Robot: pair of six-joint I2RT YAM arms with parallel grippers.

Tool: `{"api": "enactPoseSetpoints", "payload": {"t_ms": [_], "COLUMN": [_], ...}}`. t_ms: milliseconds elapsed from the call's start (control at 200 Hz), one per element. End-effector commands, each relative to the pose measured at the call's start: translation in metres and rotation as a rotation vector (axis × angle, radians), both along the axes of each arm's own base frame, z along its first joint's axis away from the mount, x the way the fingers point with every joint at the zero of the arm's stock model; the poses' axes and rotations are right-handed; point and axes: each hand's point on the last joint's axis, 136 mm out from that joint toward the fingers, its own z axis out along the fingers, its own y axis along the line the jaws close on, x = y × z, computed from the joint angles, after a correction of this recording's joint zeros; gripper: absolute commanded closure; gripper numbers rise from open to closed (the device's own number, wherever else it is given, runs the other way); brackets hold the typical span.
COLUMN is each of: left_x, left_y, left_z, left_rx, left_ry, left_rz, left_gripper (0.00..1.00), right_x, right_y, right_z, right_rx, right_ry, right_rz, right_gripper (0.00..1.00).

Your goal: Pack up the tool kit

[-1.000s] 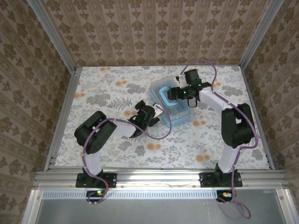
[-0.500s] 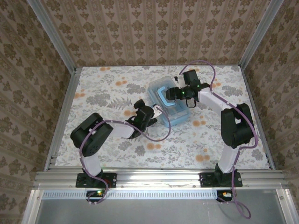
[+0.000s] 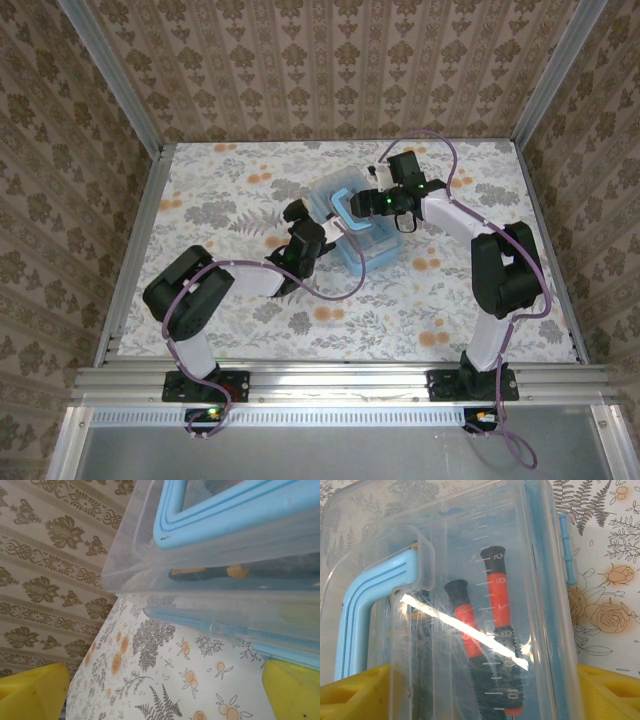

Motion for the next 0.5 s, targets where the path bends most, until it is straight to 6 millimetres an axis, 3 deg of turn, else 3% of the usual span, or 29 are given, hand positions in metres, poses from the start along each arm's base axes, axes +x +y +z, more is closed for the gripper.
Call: {"api": "enactPoseSetpoints", "payload": {"t_ms": [0, 160, 360, 495], "left_x": [0.012, 0.001, -0.032, -0.046], "left_y": [-0.008, -0.006, -0.002, 0.006], "left_z": [0.053, 0.046, 0.020, 0.008], "left_rx": [-0.134, -0.179, -0.422, -0.505], "left_ry": [-0.135, -0.061, 0.339, 0.515], "left_rz": [0.020, -0.018, -0.209, -0.282], "left_gripper": [0.00, 0.00, 0.00, 0.00], "right_x": [-0.080, -0.079, -0.078, -0.077], "right_y": [0.030, 0.030, 0.031, 0.032], "right_z": [-0.059, -0.059, -0.059, -0.060], "right_rx": [0.065, 0.066, 0.068, 0.072], "right_ry": [0.351, 0.351, 0.352, 0.352], "right_rz": [0.137, 0.138, 0.141, 0.141], "right_gripper": [0.21, 0.21, 0.21, 0.21]}}
